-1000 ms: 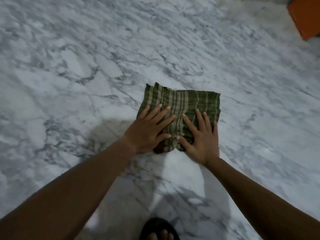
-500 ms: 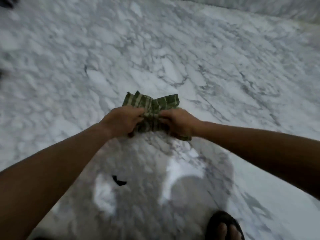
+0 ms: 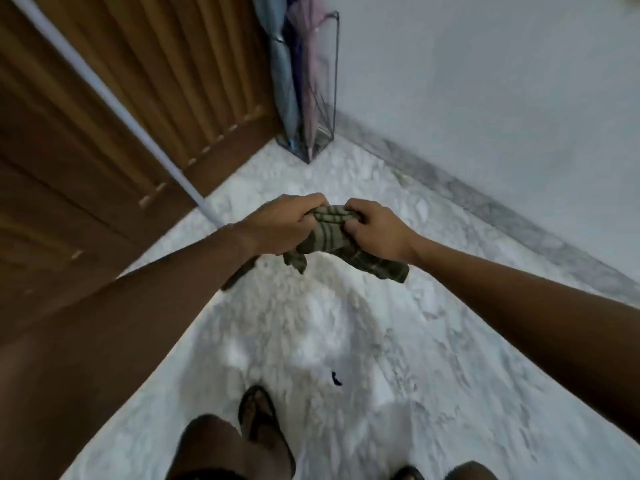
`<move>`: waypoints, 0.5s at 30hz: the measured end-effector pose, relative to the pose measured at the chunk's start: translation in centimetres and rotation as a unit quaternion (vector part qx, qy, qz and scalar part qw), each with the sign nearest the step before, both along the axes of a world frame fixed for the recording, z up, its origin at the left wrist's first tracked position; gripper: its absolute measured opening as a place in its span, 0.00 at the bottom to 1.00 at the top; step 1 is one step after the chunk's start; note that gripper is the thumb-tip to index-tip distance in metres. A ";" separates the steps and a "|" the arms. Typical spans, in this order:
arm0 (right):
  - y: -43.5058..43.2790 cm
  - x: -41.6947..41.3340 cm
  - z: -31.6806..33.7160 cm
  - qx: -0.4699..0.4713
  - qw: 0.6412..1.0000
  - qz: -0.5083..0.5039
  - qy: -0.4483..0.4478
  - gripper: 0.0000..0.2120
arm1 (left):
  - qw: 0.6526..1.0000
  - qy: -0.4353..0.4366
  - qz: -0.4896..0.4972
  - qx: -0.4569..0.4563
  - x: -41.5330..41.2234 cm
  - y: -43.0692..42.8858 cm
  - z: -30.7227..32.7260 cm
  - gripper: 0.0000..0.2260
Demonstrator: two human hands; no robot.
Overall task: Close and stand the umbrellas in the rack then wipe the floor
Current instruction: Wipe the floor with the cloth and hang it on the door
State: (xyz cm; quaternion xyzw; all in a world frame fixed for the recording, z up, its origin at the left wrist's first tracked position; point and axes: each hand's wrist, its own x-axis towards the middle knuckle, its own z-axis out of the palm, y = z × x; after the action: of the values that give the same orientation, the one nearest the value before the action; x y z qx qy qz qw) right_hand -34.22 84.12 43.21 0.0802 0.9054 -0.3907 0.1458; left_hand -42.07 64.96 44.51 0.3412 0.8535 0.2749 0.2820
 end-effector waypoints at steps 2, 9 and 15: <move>-3.3 -2.3 9.9 0.034 0.998 0.043 0.028 0.04 | 0.997 0.076 0.005 -0.021 -0.9 -4.4 10.1 0.11; -17.4 -10.1 37.9 0.314 0.859 0.329 0.237 0.38 | 0.929 0.350 0.026 -0.116 -5.0 -21.6 35.6 0.28; -29.7 -16.1 51.4 0.231 0.823 0.360 0.374 0.26 | 0.885 0.421 0.148 -0.129 -5.6 -36.7 50.0 0.20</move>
State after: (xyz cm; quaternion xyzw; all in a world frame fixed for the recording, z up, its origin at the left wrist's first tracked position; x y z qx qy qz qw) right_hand -50.31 54.39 94.62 -0.3725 0.9186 -0.0898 -0.0969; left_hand -47.69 28.27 94.52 0.2550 0.9605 0.0317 -0.1065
